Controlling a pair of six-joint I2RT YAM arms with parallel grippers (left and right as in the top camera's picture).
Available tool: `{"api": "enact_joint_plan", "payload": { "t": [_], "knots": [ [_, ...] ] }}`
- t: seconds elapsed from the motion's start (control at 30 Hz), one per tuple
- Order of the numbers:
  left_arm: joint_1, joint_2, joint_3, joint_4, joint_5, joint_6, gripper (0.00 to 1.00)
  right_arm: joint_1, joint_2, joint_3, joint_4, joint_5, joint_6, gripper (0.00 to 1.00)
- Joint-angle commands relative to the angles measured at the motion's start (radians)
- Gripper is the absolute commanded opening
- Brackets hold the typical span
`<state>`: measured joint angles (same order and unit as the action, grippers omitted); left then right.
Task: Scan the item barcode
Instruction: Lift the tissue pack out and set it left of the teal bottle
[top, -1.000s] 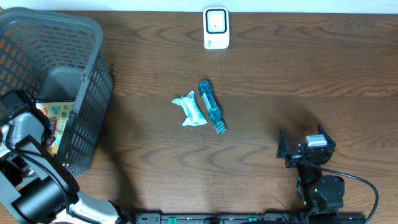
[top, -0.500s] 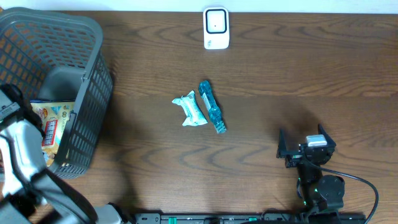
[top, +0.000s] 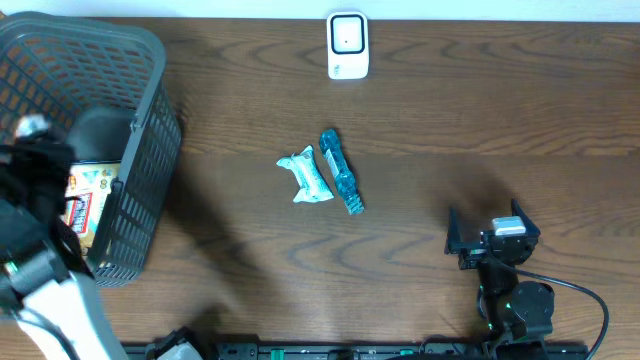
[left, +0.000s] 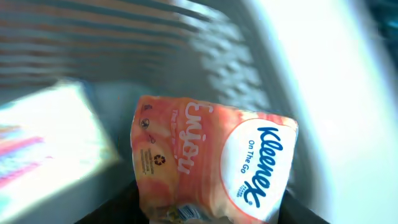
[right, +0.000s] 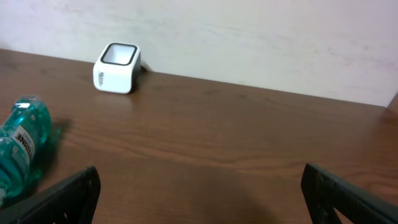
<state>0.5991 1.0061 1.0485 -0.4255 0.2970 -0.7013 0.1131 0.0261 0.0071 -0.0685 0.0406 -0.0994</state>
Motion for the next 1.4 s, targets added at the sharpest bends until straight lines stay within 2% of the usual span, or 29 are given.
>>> {"api": "enact_joint_plan", "payload": {
  "t": [0.0,0.13,0.2,0.33,0.43,0.57,0.67,0.87,0.97,1.07,1.17,1.2,1.27,1.3,1.37],
  "knots": [
    [-0.101,-0.106,-0.004,-0.006,0.201,0.048,0.51,0.002,-0.002,-0.002,-0.003,0.006,-0.010,0.99],
    [-0.268,-0.182,-0.004,-0.080,0.190,0.162,0.51,0.002,-0.002,-0.002,-0.003,0.006,-0.010,0.99],
    [-0.356,-0.192,-0.004,-0.159,0.134,0.198,0.51,0.002,-0.002,-0.002,-0.003,0.006,-0.010,0.99],
    [-0.544,-0.156,-0.011,-0.356,-0.030,0.204,0.51,0.002,-0.002,-0.002,-0.003,0.006,-0.010,0.99],
    [-0.668,-0.098,-0.037,-0.416,-0.096,0.203,0.51,0.002,-0.002,-0.002,-0.003,0.006,-0.010,0.99],
    [-0.831,0.024,-0.105,-0.380,-0.134,0.158,0.51,0.002,-0.002,-0.002,-0.003,0.006,-0.010,0.99],
    [-0.939,0.150,-0.156,-0.316,-0.224,0.092,0.51,0.002,-0.002,-0.002,-0.003,0.006,-0.010,0.99],
    [-1.061,0.443,-0.182,-0.227,-0.374,-0.063,0.51,0.002,-0.002,-0.002,-0.003,0.006,-0.010,0.99],
    [-1.080,0.558,-0.182,-0.172,-0.357,-0.128,0.51,0.002,-0.002,-0.002,-0.003,0.006,-0.010,0.99],
    [-1.094,0.592,-0.179,-0.087,-0.289,-0.120,0.51,0.002,-0.002,-0.002,-0.003,0.006,-0.010,0.99],
    [-1.108,0.568,-0.147,-0.053,-0.290,-0.079,0.51,0.002,-0.002,-0.002,-0.003,0.006,-0.010,0.99],
    [-1.109,0.556,-0.130,-0.053,-0.300,-0.058,0.56,0.002,-0.002,-0.002,-0.003,0.006,-0.010,0.99],
    [-1.108,0.522,-0.088,-0.064,-0.336,-0.018,0.88,0.002,-0.002,-0.002,-0.003,0.006,-0.010,0.99],
    [-1.106,0.503,-0.068,-0.074,-0.354,-0.005,0.98,0.002,-0.002,-0.002,-0.003,0.006,-0.010,0.99],
    [-1.101,0.455,-0.014,-0.109,-0.397,0.014,0.98,0.002,-0.002,-0.002,-0.003,0.006,-0.010,0.99]
  ]
}}
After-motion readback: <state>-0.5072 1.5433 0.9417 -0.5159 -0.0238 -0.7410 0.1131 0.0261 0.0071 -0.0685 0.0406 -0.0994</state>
